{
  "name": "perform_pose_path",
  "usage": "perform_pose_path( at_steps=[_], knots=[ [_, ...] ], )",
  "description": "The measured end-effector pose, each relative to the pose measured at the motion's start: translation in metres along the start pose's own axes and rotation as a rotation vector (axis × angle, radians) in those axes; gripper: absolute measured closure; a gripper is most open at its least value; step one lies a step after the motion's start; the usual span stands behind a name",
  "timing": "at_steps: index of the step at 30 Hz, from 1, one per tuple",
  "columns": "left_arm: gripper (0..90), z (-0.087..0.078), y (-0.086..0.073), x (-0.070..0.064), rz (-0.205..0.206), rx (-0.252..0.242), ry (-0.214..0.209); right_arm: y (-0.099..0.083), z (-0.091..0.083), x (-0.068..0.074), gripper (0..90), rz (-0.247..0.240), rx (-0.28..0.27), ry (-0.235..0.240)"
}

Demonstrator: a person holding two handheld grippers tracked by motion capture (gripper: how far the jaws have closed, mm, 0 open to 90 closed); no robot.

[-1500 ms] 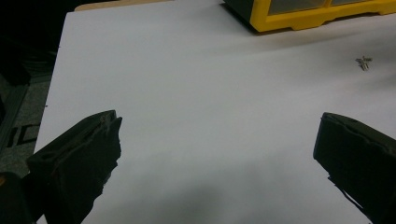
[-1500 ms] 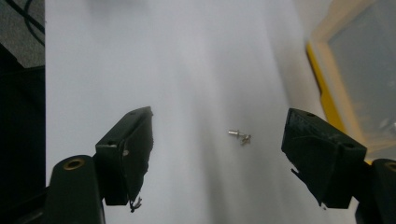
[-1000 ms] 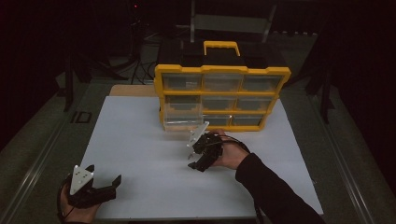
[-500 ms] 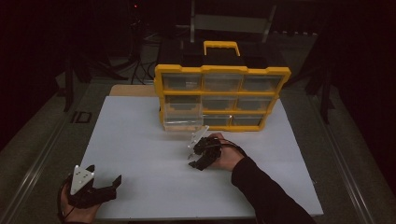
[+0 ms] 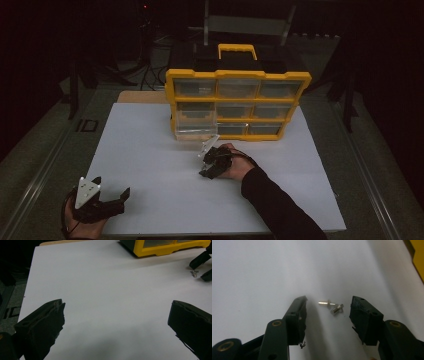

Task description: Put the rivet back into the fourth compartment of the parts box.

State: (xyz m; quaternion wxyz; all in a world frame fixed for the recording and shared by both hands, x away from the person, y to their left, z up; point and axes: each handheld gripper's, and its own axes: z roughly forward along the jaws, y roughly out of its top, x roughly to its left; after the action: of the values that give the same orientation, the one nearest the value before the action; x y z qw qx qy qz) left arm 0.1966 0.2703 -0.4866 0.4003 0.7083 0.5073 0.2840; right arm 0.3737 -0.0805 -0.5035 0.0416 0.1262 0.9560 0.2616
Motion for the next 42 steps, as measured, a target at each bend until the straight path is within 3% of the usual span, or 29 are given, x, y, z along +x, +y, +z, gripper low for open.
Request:
perform_pose_path(
  at_steps=[9,16,17,20,25,34,37,42],
  knots=[
    [1.4,0.000,0.000,0.000,0.000,0.000,0.001,0.000,0.002,-0.003,56.0,-0.035,-0.028,0.052],
    [1.4,0.000,0.000,0.000,0.000,0.000,0.001,0.000,0.000,-0.001,65.9,-0.052,-0.009,0.078],
    [1.4,0.000,0.000,0.000,0.000,0.000,0.001,0.000,-0.003,0.002,66.5,-0.003,0.024,0.081],
    [1.4,0.000,0.000,0.000,0.000,0.001,0.001,0.000,-0.002,0.001,68.6,-0.016,0.018,0.080],
    [1.4,0.000,0.000,0.000,0.000,0.001,0.001,0.003,-0.004,0.003,78.0,0.003,0.063,0.063],
    [1.4,0.000,0.000,0.000,-0.002,0.001,0.002,0.001,-0.007,0.002,79.9,-0.002,0.076,0.042],
    [1.4,0.000,0.000,0.000,-0.002,0.000,0.002,-0.001,-0.012,0.002,82.9,0.041,0.085,0.039],
    [1.4,0.000,0.000,0.000,-0.002,0.000,0.002,-0.003,-0.015,0.001,83.1,0.034,0.081,0.039]
  ],
)
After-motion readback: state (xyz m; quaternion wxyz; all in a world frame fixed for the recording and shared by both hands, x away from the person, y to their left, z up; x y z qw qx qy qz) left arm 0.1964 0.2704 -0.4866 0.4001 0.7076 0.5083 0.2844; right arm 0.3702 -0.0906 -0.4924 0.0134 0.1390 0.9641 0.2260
